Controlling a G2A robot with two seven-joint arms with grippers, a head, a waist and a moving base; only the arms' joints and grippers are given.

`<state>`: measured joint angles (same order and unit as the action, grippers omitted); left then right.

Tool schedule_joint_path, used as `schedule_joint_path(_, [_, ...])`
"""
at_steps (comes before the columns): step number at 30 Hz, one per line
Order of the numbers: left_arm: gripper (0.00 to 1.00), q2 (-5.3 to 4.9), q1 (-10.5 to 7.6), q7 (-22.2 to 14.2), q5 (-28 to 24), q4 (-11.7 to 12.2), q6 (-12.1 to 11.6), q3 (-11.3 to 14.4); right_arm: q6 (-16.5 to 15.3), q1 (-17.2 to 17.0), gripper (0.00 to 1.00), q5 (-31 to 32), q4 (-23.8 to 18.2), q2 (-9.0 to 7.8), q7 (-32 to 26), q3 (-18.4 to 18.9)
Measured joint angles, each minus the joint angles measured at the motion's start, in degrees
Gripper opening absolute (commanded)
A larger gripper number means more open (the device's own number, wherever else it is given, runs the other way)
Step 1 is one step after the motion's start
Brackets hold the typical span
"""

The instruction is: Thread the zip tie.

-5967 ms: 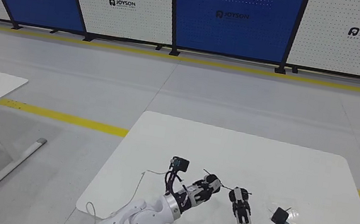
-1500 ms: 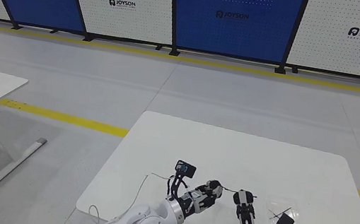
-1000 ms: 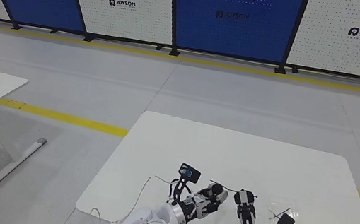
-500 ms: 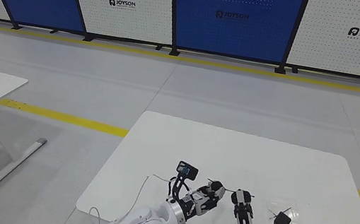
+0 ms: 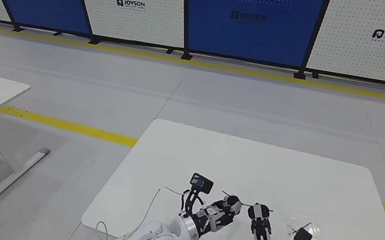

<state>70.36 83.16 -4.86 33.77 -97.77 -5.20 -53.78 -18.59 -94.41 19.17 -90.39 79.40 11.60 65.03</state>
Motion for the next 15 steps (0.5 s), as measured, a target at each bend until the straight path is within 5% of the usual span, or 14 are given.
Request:
schedule_joint_path(14, [0.00,-0.10,0.17,-0.12,-0.39,0.24,-0.84,-0.20,0.04,0.40,0.00,0.43,0.43,0.14,-0.83,-0.32])
schedule_joint_path(15, [0.10,-0.11,0.18,-0.13,-0.39,0.29,-0.70,-0.27,-0.06,0.39,0.00,0.49,0.41,0.15,-0.77,-0.31])
